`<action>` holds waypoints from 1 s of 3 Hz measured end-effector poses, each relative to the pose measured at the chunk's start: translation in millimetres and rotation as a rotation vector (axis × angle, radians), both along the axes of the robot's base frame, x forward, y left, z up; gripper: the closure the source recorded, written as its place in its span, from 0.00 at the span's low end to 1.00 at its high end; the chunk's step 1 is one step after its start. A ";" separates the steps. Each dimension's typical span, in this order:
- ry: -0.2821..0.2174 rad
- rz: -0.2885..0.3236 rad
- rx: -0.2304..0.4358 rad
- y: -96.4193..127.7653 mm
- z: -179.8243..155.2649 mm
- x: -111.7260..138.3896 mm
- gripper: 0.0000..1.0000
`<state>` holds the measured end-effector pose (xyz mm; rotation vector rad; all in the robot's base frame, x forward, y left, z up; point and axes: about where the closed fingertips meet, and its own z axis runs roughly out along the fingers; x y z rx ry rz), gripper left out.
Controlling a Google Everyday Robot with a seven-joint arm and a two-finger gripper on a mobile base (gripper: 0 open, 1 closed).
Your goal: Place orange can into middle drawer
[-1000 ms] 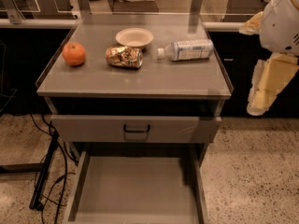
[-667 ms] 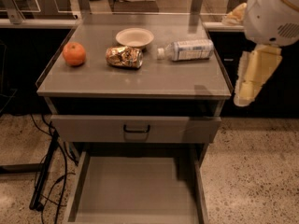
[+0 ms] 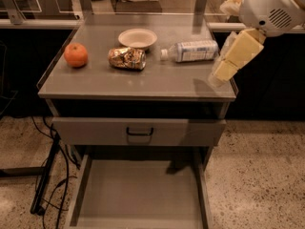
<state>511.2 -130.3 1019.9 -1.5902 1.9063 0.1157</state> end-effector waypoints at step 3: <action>-0.019 0.074 0.065 70.5 -13.0 79.3 0.00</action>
Offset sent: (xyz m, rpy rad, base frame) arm 0.0889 0.0807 -0.0121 0.0498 -0.0203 0.1147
